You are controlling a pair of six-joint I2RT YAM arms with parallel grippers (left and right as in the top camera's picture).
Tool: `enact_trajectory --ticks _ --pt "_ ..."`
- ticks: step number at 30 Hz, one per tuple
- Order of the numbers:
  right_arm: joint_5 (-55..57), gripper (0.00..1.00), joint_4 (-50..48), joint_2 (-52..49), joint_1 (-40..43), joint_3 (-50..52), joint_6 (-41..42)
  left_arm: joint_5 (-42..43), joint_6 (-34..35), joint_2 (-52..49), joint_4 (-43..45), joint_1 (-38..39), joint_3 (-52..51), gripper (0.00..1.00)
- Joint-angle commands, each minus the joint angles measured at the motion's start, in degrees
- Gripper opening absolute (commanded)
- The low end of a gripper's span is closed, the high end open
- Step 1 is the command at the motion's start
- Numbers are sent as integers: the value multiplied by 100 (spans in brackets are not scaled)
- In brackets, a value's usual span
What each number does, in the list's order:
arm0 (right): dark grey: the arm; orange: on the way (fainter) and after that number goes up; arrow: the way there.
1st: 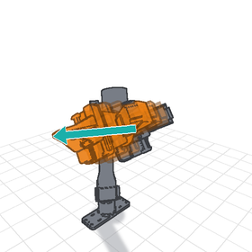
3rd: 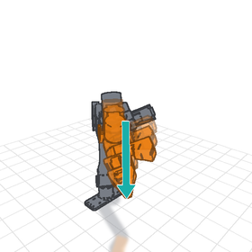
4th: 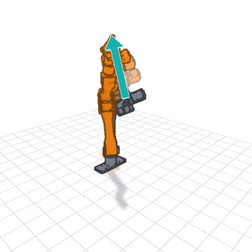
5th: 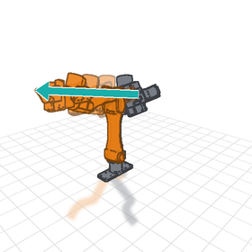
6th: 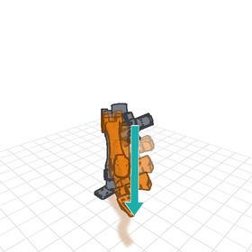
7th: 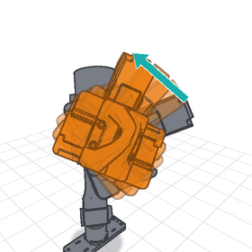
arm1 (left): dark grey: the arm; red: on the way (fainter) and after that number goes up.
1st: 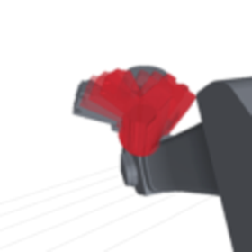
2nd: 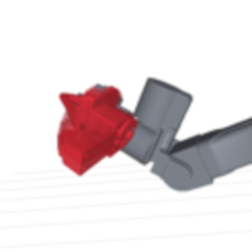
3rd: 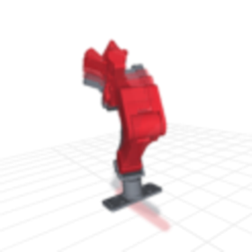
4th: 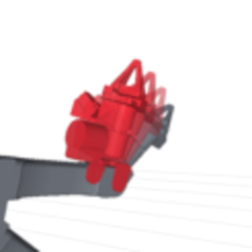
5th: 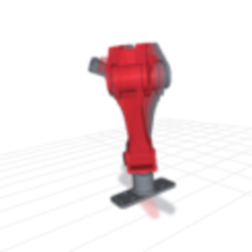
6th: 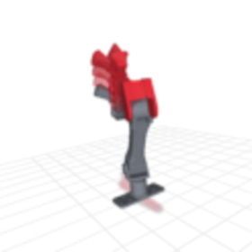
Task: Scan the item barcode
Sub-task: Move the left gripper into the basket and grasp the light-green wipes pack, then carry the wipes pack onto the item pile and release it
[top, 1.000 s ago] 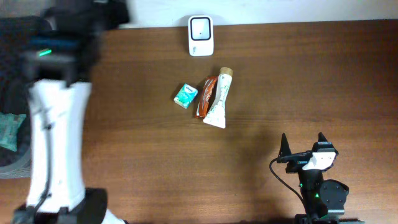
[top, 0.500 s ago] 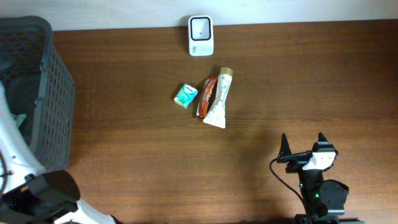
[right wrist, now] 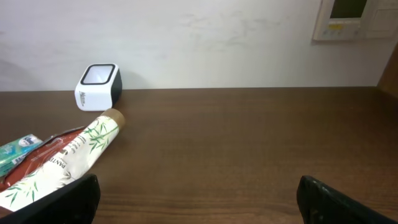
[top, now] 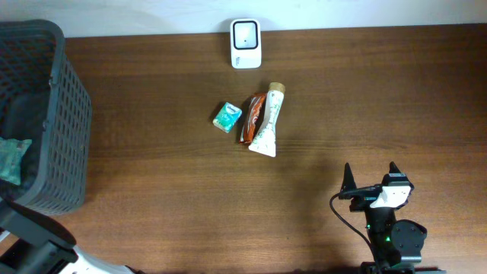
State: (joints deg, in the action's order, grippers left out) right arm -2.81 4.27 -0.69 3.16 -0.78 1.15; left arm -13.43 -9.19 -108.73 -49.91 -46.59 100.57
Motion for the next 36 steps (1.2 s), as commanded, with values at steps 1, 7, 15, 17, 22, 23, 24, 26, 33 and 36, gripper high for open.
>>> enact_trajectory --ticks 1,7,15,17,22,23,24,26,33,36 --pt "31 99 15 48 -52 46 20 855 -1040 -35 365 -4 -407 91" --pt "31 99 17 48 -52 46 20 1126 -2068 -42 837 7 -903 78" --pt "31 99 17 48 -52 46 17 1003 -2391 -527 1292 2 -1172 75" --pt "31 99 17 48 -52 46 20 1005 -2520 -750 1491 4 -1172 75" --pt "31 99 17 48 -52 46 17 1215 -2518 -1108 1797 7 -1172 72" --pt "31 99 15 48 -52 46 20 1281 -2516 -1161 1792 7 -1172 71" --pt "31 99 17 48 -52 46 20 1340 -2511 -1246 1766 7 -1172 67" --pt "31 99 17 48 -52 46 20 1388 -2514 -1390 1646 7 -1174 63" --pt "31 99 17 48 -52 46 17 1392 -2509 -1635 1300 9 -1172 10" --pt "31 99 17 48 -52 46 17 1539 -2243 -1473 1307 20 -1145 0"
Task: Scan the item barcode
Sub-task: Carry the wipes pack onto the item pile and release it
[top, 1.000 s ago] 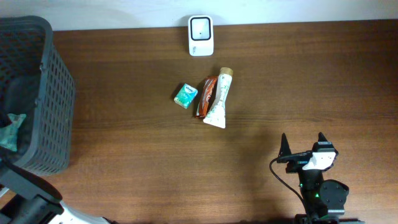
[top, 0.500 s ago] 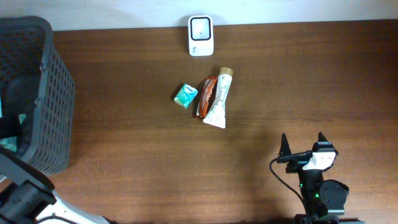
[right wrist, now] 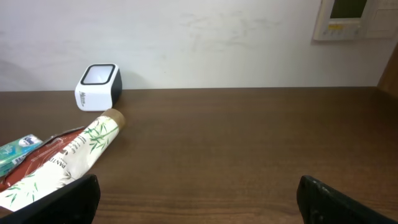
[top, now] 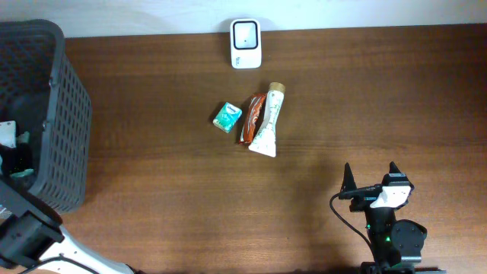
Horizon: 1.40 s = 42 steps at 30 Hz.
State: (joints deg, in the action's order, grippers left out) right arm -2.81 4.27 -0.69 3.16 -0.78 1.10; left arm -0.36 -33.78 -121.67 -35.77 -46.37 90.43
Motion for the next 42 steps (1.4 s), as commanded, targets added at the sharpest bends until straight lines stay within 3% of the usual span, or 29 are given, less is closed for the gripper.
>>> enact_trajectory --ticks 1,7,16,22,27,35,42 --pt "31 99 15 48 -52 46 22 417 317 -66 -90 9 -109 0" --pt "31 99 15 48 -52 46 22 1445 885 826 -39 160 422 0" --pt "31 99 17 48 -52 46 22 3718 3480 2514 787 455 1410 0" --pt "31 99 15 48 -52 46 24 4468 4389 3200 1572 813 1410 0" --pt "31 99 17 48 -52 46 24 4472 5180 3327 1615 1818 1403 0" --pt "31 99 15 48 -52 46 22 4258 5217 2865 769 4186 1370 0" --pt "31 99 15 48 -52 46 22 1965 5219 1856 -581 5910 1370 0"
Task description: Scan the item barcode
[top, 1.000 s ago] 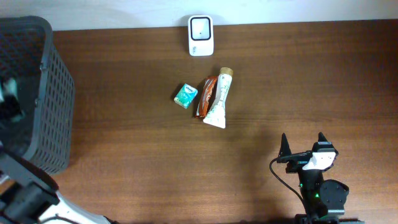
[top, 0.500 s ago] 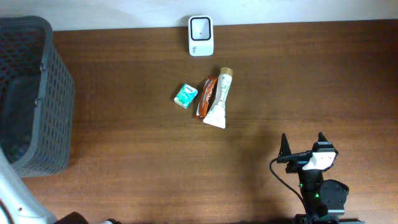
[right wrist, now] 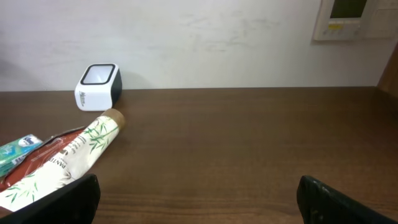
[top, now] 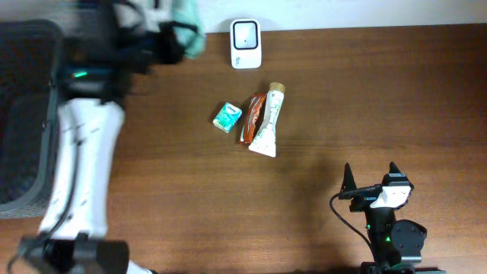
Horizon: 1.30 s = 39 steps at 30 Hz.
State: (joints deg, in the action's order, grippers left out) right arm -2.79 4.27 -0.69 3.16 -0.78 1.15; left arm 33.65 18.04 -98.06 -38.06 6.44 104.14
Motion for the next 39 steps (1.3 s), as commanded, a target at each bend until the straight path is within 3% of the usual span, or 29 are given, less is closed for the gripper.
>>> enact_trajectory --ticks 1,12,13,16,19,25,33,39 --pt "28 99 17 48 -52 46 20 -1705 37 -697 -476 855 0 0" --pt "28 99 17 48 -52 46 17 -2647 37 -2105 -750 2022 0 1" --pt "28 99 15 48 -52 46 20 -2647 37 -2166 -750 2048 0 10" --pt "28 99 17 48 -52 46 20 -2645 37 -2328 -774 2094 0 14" --pt "28 99 17 48 -52 46 20 -2643 37 -2409 -920 2100 -2 33" --pt "28 99 17 48 -52 46 20 -2645 33 -2406 -929 2094 26 57" --pt "28 99 17 48 -52 46 17 -2645 31 -2221 -1692 1606 1255 67" --pt "28 99 15 48 -52 46 17 -2643 -120 -1591 -2728 702 2326 76"
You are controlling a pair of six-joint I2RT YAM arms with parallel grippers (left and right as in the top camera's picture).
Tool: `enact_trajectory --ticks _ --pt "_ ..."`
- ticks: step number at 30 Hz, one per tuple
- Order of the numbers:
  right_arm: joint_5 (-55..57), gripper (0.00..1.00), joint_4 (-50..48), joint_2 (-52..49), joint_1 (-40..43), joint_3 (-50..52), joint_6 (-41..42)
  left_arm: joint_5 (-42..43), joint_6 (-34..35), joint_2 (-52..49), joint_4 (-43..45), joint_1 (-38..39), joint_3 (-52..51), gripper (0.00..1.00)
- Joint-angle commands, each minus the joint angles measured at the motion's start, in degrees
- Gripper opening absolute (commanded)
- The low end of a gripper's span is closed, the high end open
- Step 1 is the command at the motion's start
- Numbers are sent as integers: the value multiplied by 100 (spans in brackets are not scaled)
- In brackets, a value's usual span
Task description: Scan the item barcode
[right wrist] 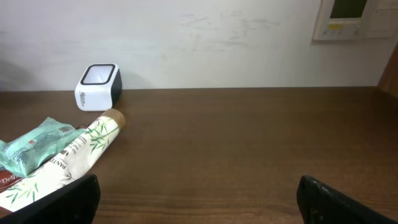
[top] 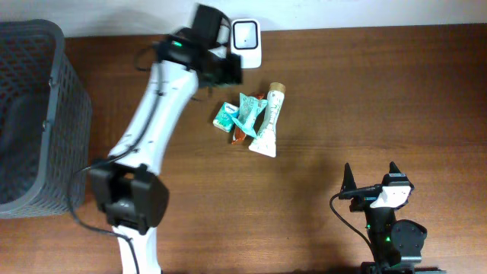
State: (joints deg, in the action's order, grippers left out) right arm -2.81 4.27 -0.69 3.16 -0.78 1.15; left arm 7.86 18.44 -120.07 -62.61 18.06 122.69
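The white barcode scanner (top: 245,43) stands at the table's back edge, also seen in the right wrist view (right wrist: 98,86). A teal packet (top: 248,111) lies loose on a brown sachet (top: 238,135), between a small teal box (top: 226,118) and a white tube (top: 266,125). From the right wrist the packet (right wrist: 37,144) rests against the tube (right wrist: 65,160). My left gripper (top: 228,72) hovers just left of the scanner, apart from the packet, open with nothing in it. My right gripper (right wrist: 198,200) stands open near the front right (top: 370,176), holding nothing.
A dark mesh basket (top: 53,114) fills the left edge of the table. My left arm (top: 152,129) stretches from the front left across to the back middle. A wall panel (right wrist: 348,18) hangs behind the table at the right.
The teal packet was in my left gripper at the back, left of the scanner. It now lies on the pile of items, and the gripper stands beside the scanner without it.
First my left arm was low by the basket with a teal packet lying inside it. Then the gripper was down in the basket. Then it held the packet up left of the scanner. Now the packet rests on the pile. The right arm stayed still.
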Motion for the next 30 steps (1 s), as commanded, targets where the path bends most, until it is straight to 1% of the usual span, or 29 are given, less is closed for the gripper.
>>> enact_trajectory --ticks 1,3,4,5,9,11,15,21,24,26,30 --pt "31 99 15 48 -52 46 20 -63 -243 774 -365 -619 544 79" --pt "31 98 15 48 -52 46 20 -66 -382 1106 -481 -898 595 82" --pt "31 99 15 48 -52 46 17 -68 -400 1266 -533 -1036 595 92" --pt "31 99 17 48 -52 46 17 -66 -400 1449 -616 -1209 595 99" --pt "31 99 17 48 -52 46 20 -170 -398 1945 -1062 -1794 595 99" --pt "31 99 17 48 -52 46 20 -170 -396 2122 -1440 -2087 595 99" --pt "31 99 15 48 -52 46 20 -168 -398 2234 -2175 -2389 595 99" --pt "31 99 17 48 -52 46 17 -170 -446 2238 -2898 -2369 555 99" --pt "31 99 15 48 -52 46 17 -168 -487 2238 -3097 -2361 553 100" --pt "31 99 17 48 -52 46 17 -168 -579 2238 -3169 -2271 533 100" --pt "31 98 15 48 -52 46 17 -173 -667 2240 -3167 -1860 367 97"
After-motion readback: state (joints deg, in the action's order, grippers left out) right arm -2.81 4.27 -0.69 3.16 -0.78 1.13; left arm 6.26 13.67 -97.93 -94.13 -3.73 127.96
